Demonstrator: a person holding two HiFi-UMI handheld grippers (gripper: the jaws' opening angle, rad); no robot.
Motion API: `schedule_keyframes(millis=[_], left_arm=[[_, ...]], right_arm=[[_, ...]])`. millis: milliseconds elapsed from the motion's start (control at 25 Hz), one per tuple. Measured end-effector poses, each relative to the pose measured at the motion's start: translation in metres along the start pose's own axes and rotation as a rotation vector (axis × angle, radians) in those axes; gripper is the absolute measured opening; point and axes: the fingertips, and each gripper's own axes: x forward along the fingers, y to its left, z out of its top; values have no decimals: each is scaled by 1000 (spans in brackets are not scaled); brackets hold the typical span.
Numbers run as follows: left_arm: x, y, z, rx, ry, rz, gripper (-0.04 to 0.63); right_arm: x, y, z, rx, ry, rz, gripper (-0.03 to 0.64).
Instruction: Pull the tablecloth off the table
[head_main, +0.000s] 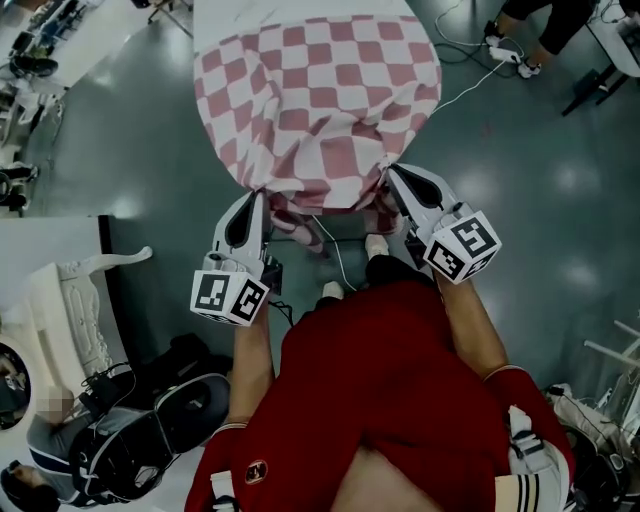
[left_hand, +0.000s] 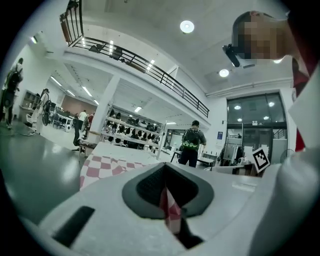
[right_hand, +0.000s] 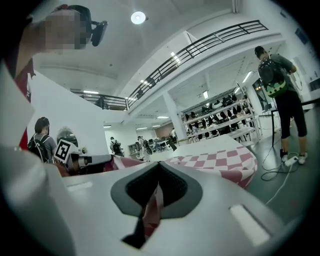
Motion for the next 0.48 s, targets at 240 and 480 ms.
schedule_keyframes(millis=[240, 480], left_arm=[[-72, -14, -36, 24, 4, -102, 8], [-121, -48, -47, 3, -26, -175, 8]], right_arm=[[-42, 44, -47, 28, -41, -101, 12], [-109, 69, -72, 75, -53, -197, 12]])
